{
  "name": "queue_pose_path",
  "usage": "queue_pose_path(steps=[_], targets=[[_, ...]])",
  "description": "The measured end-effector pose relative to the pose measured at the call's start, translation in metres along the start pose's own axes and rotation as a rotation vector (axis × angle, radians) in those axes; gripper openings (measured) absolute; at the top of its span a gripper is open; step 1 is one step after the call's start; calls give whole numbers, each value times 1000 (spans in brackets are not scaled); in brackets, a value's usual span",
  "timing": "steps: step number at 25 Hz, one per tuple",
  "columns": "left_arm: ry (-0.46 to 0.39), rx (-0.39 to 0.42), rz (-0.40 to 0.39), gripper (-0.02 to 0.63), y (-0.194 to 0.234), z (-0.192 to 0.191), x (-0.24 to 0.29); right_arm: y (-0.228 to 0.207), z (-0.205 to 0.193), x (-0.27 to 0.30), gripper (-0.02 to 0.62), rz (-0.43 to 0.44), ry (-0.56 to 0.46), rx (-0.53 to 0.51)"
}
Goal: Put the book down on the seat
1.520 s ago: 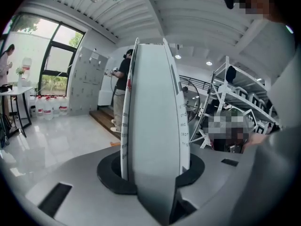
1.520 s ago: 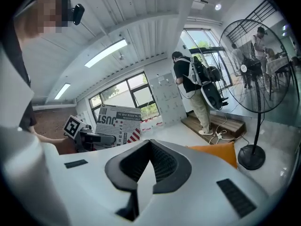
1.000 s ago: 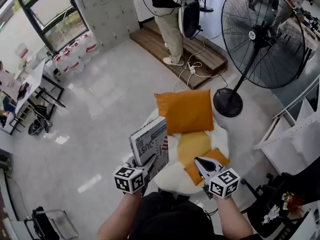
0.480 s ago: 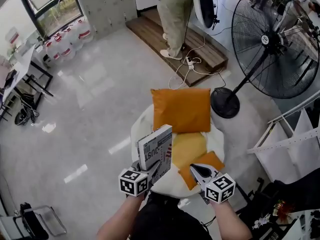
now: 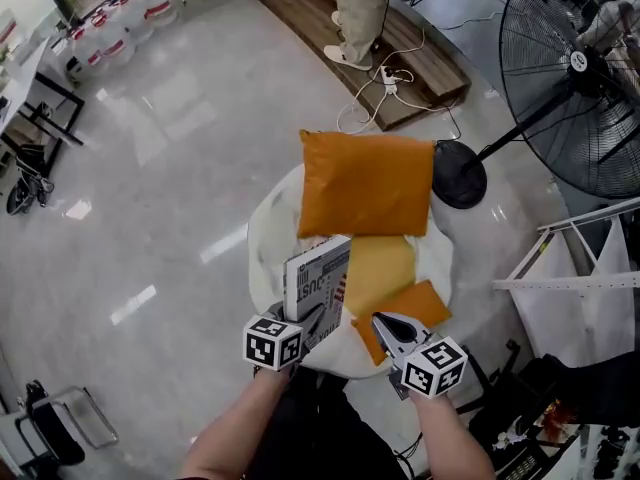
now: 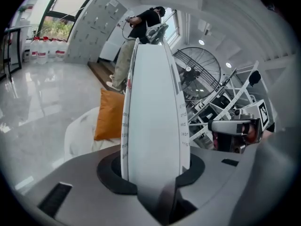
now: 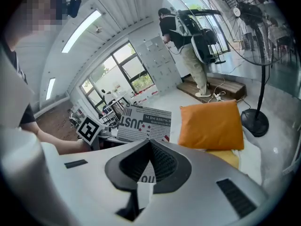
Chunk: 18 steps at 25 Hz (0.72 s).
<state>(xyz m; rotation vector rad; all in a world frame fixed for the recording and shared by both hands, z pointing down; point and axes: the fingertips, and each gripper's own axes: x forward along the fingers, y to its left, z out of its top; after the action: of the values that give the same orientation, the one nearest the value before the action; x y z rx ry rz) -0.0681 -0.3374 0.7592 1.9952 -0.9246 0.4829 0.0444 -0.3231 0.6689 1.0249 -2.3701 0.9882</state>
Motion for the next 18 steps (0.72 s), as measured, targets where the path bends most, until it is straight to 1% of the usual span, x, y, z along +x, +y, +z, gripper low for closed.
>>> queue_pose_path(steps=[6,10,14,18], targets=[[95,15,0,156,33,-33,46,-18,-35,36,15,8,33,23],[146,-5,-16,156,54,-60,89,-41,-71,64,15,16,74,39],[214,-37,-38,158,75,-97,132,-62,-113,92,15,12,121,68],[286,-35,-39,156,97,-136,179,-79,-153,112,15,8,167,97]])
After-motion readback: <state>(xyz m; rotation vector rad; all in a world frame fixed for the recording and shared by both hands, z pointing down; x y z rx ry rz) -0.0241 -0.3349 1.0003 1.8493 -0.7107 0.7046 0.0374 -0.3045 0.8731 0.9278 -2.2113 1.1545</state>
